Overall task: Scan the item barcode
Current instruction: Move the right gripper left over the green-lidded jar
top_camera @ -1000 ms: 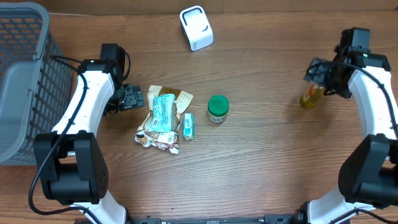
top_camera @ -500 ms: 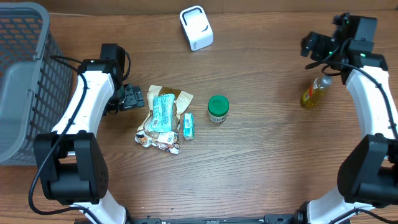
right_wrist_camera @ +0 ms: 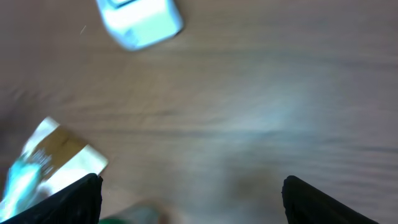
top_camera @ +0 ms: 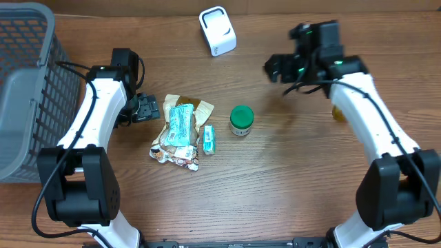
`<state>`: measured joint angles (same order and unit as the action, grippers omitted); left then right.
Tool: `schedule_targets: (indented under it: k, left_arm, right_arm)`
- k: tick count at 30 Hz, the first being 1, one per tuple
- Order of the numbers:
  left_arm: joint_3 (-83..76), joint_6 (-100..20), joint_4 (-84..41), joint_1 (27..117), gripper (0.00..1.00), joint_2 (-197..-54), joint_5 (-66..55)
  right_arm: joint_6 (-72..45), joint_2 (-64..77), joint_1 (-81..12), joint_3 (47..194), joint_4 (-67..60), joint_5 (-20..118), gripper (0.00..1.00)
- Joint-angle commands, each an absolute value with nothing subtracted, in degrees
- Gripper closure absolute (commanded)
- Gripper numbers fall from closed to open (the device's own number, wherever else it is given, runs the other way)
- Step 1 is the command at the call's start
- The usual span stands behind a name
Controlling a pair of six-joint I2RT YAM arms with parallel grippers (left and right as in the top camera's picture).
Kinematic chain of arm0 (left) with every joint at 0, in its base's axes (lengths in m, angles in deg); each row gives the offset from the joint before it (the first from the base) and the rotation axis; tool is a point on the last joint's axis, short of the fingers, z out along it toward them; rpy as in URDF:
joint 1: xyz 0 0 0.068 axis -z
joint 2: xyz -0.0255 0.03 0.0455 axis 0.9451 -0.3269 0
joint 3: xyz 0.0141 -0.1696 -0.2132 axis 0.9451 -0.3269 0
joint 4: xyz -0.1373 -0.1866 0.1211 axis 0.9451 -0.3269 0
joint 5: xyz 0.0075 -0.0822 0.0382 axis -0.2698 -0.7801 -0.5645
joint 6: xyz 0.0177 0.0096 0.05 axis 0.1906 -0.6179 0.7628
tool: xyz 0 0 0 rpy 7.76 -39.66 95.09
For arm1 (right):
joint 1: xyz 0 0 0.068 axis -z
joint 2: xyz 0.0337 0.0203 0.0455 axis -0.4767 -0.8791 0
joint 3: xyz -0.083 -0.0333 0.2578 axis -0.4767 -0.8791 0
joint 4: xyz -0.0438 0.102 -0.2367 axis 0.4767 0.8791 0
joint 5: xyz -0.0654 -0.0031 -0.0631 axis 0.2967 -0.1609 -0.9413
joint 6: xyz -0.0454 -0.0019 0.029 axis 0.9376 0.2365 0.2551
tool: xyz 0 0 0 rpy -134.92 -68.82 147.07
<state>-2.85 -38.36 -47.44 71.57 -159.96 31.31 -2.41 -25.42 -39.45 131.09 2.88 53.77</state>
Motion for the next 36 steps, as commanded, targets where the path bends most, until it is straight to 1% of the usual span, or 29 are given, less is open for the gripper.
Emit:
schedule_targets:
  k: [1,3,5,10,11,12,14,19,24,28,36]
  left_arm:
    - [-2.0,-37.94,-47.4,71.26,0.0,-159.5,31.59]
    - [-2.0,-37.94,-47.4,71.26,0.0,-159.5,31.59]
    - [-2.0,-37.94,-47.4,71.26,0.0,-159.5,31.59]
    - [-2.0,-37.94,-47.4,71.26,0.0,-159.5,31.59]
    - [-2.0,-37.94,-47.4,71.26,0.01,-159.5,31.59]
    - [-2.0,-37.94,-47.42,71.26,0.0,-159.48,31.59]
    - [-2.0,-37.94,-47.4,71.26,0.0,-159.5,31.59]
    - [-2.0,-37.94,-47.4,71.26,0.0,-159.5,31.59]
    - [-2.0,-37.94,-47.4,71.26,0.0,-159.5,31.61]
    - [-2.0,-37.94,-47.4,71.26,0.0,-159.5,31.59]
    - [-2.0,-37.94,-47.4,71.26,0.0,-159.5,31.59]
  right_arm:
    - [-7.08,-24.85,-43.72,131.55,4.43,51.49,0.11]
    - [-10.21,-24.85,-46.27,131.55,6.35,48.68,0.11]
    - [-16.15,-24.85,-49.38,131.53,9.48,43.76,0.11]
    - [-22.6,-24.85,-54.45,131.53,13.91,37.99,0.1]
    - [-23.48,-24.85,-55.3,131.53,14.22,37.81,0.03]
    - [-23.61,-24.85,-56.11,131.53,14.2,37.99,0.0]
    - [-23.54,-24.85,-57.75,131.53,12.38,37.94,0.0]
    - [-24.33,-24.85,-58.4,131.53,10.31,39.8,0.0]
    - [-31.15,-25.31,-58.71,131.01,11.66,35.95,0.0]
    - [-31.1,-26.01,-59.47,129.26,10.74,34.88,0.0]
    - [-31.1,-26.18,-60.96,123.16,5.04,34.97,0.0]
